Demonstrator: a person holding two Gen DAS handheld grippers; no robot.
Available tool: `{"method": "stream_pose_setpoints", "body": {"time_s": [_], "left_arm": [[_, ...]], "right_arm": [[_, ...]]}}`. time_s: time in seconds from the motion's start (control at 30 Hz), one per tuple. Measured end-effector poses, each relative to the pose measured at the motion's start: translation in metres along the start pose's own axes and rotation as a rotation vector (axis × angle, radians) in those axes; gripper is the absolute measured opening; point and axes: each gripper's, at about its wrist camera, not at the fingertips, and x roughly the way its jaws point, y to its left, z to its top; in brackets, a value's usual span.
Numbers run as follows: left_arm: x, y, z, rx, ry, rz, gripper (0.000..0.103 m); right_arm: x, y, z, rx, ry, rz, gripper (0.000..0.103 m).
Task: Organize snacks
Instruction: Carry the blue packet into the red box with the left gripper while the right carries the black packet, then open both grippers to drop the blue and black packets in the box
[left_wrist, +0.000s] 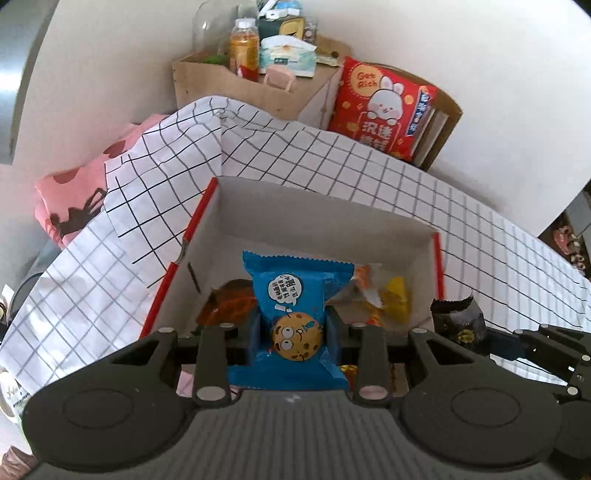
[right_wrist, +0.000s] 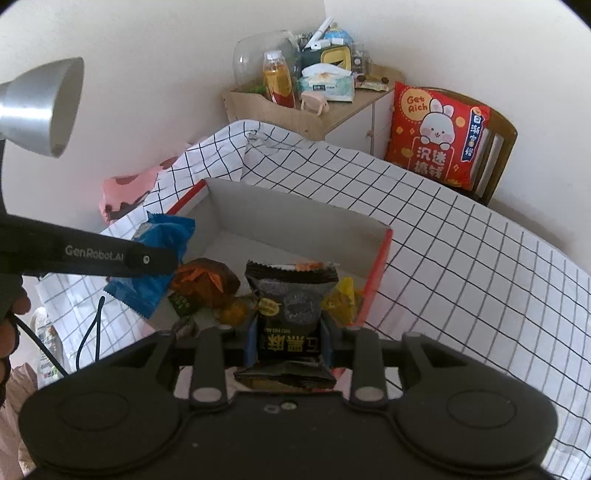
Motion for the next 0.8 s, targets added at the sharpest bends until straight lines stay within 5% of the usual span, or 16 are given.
{"method": "stream_pose_setpoints", "body": {"time_s": [0.8], "left_arm": [[0.094, -0.013, -0.005, 0.047, 0.13, 0.04, 0.035]], "right_arm": [[0.089, -0.007, 0.002, -0.042, 0.129, -0.036, 0.033]]}}
